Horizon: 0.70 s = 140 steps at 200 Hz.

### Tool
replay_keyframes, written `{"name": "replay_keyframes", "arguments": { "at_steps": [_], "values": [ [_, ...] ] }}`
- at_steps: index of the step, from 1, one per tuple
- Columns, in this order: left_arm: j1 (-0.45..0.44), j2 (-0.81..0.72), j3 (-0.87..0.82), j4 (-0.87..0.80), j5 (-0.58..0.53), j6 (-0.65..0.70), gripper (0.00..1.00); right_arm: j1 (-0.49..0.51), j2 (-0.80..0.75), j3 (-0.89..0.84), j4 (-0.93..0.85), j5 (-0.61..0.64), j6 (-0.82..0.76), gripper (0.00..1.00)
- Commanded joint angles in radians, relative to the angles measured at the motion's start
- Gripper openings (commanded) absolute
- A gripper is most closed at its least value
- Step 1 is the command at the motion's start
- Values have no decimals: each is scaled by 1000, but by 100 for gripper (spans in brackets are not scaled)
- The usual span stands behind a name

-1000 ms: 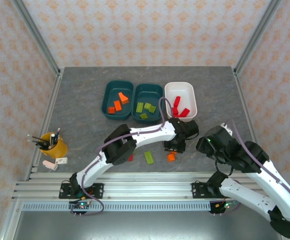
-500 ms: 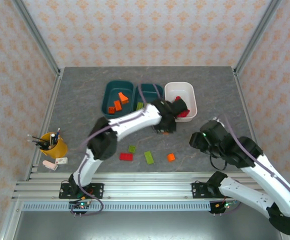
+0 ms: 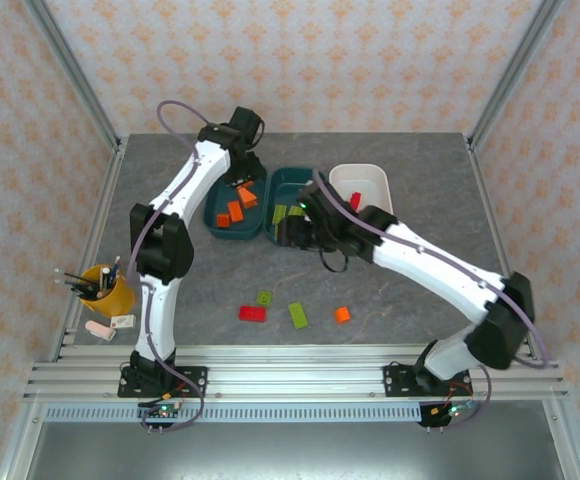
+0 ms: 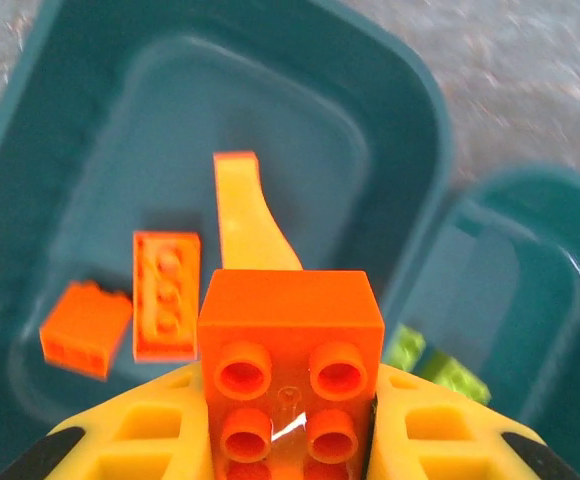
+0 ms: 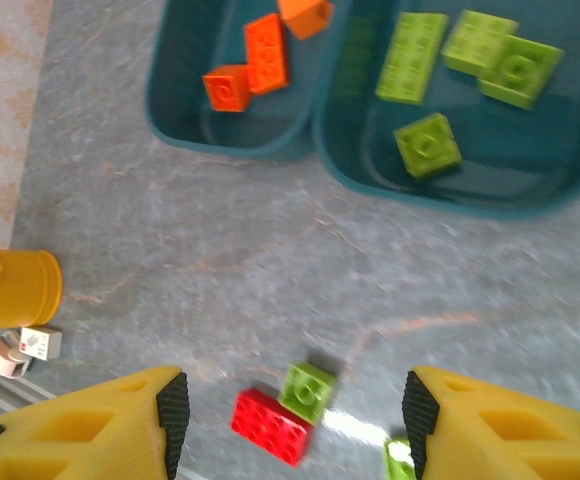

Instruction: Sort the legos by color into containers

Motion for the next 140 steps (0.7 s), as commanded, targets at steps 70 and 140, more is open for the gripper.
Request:
{"name": "replay_keyframes", "arguments": {
  "at_steps": [70,140],
  "values": [
    [72,215,159,-81,-144,36,26,-9,191,163,5,-117,-69,61],
    [77,232,103,-62,-136,47,34,-22,249,178,-39,-136,-92,61]
  ]
}}
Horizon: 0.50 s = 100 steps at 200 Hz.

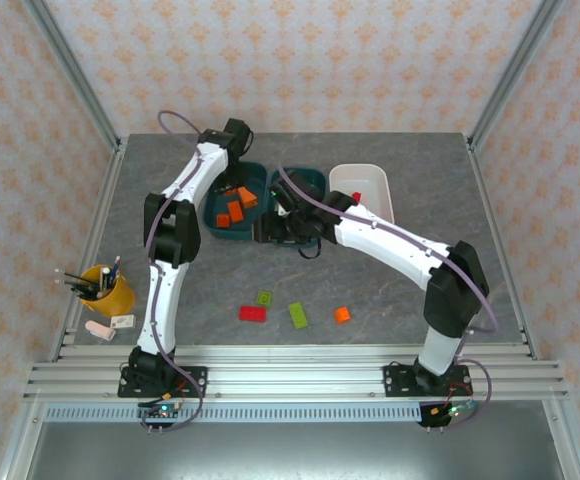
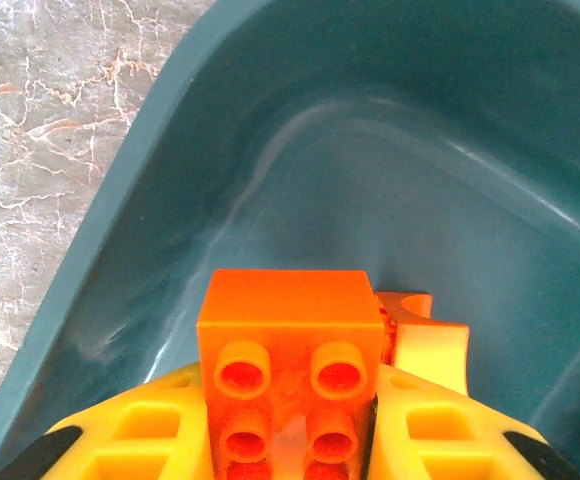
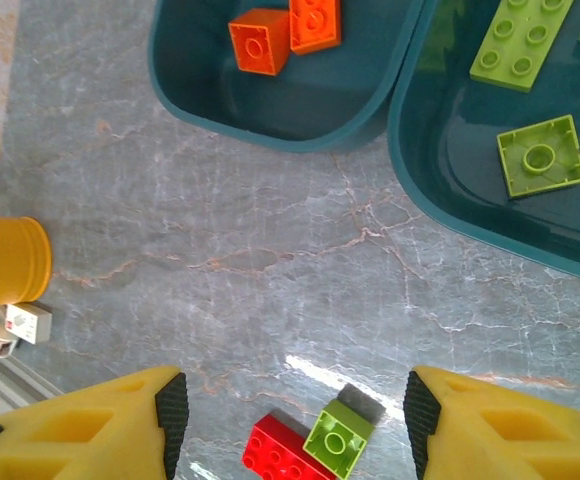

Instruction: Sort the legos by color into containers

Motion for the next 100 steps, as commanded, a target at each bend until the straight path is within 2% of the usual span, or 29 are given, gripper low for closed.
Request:
{"name": "replay_keyframes", "arguments": {
  "at_steps": [1,30,54,100],
  "values": [
    [2,16,-1,-22,-30,24,34,-5,10,38,-41,-10,-21,61],
    [2,28,-1,-30,-23,30,39,-5,12,41,-51,-10,-24,61],
    [3,21,-1,-37,-21,32,48,-5,12,46,-66,-7,-31,61],
    [1,-58,-17,-46,-21,26,57,-1,-5,47,-101,11,-103,61]
  ]
}}
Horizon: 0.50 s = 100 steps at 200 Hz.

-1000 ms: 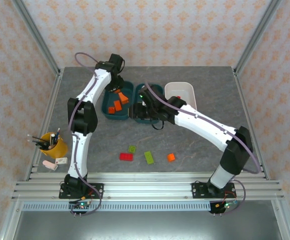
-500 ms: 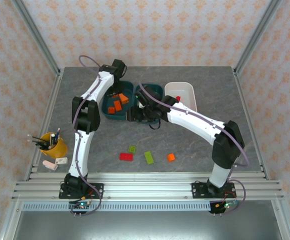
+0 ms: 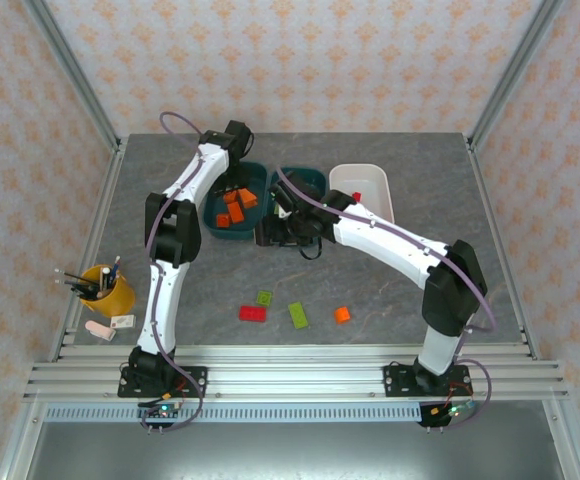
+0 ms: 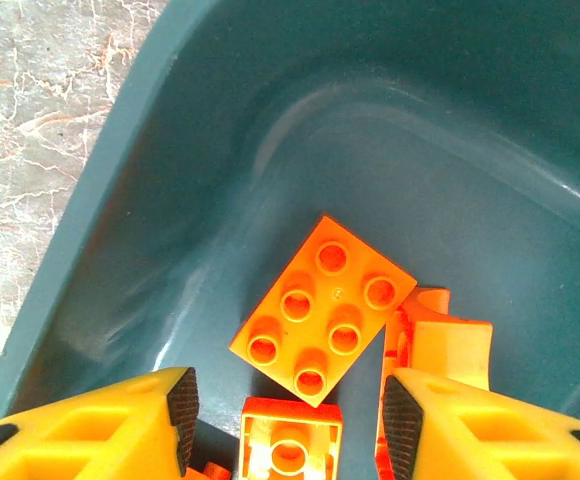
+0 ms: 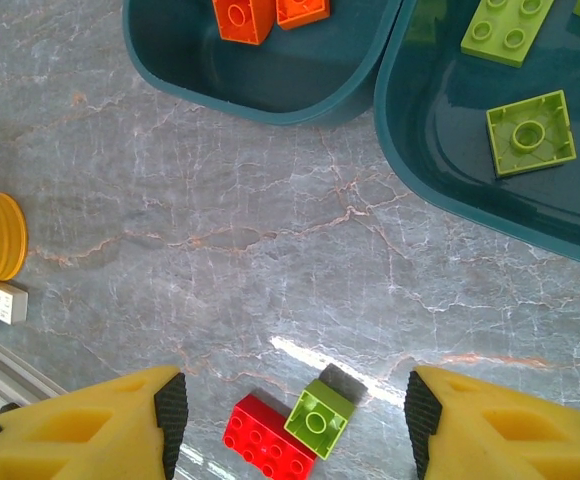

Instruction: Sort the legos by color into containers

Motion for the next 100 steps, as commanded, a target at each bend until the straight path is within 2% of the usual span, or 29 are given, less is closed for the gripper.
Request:
{"name": "replay_keyframes", "arguments": {
  "at_steps": [1,43,77,100],
  "values": [
    [1,-71,-17,-39,-22,5,57,1,-11,32,-48,20,-69,61],
    [-10,-253,-77,-55,-21,-35,63,99,25,53,-136,55,-283,62],
    [-12,-527,-307,-20,-37,-103,68,222,59,15,-156,44,-388,63],
    [-11,-771,-513,1,-70,-154,70,307,98,14,-159,56,-440,65]
  ]
}}
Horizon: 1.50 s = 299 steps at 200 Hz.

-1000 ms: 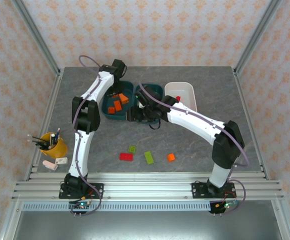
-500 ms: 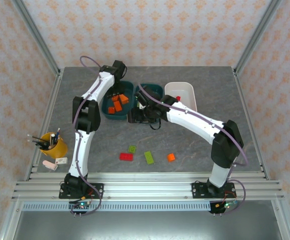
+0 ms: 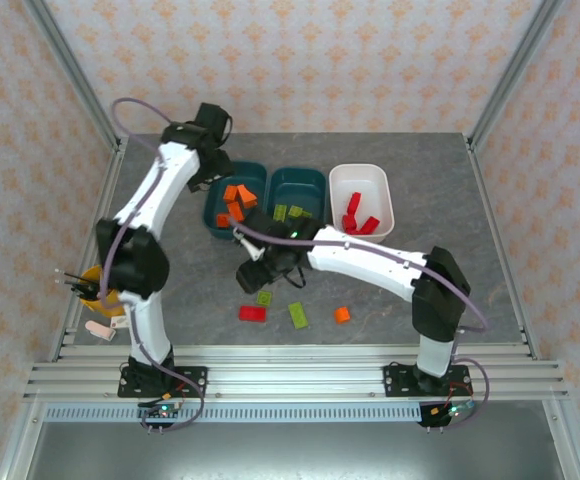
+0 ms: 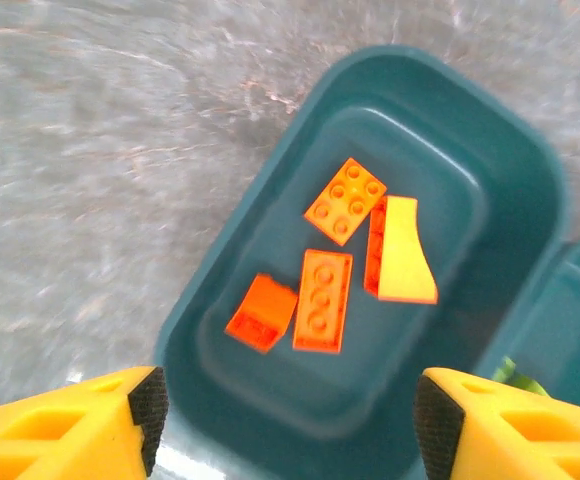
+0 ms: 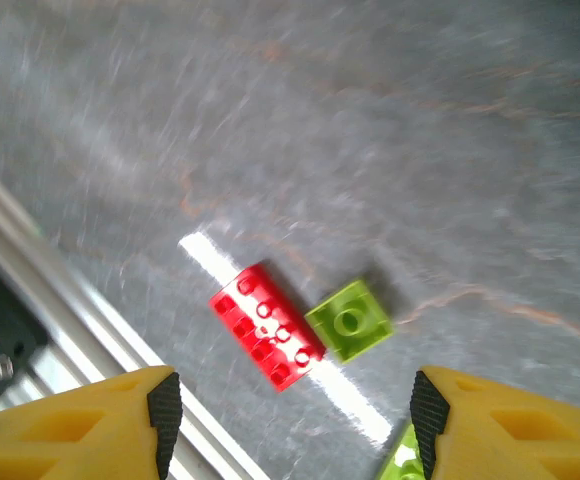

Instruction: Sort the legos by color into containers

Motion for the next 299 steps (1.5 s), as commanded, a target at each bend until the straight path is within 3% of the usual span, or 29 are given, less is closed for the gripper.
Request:
{"name": "replay_keyframes", "arguments": {
  "at_steps": [1,50,94,163,209,262,299],
  "values": [
    [-11,-219,-168,-9,-65,-80,70,70,41,-6,-46,23,-109,65],
    [-10,-703,-560,-65,-150,-184,74,148,192,122,-108,77,-198,66],
    [-8,-969,-640,-165,-251,-207,83,172,317,211,-186,183,-221,67],
    [-9,-994,-595,-202,-253,-198,83,172,438,315,-251,253,-237,63],
    [-8,-979,-589,-171,-226,-176,83,172,439,268,-255,233,-220,50],
    [-7,-941,-673,-32,15,-120,83,161,409,223,-221,217,-207,32],
    [-8,-936,-701,19,126,-86,82,118,290,216,-192,233,-140,28]
  ]
}}
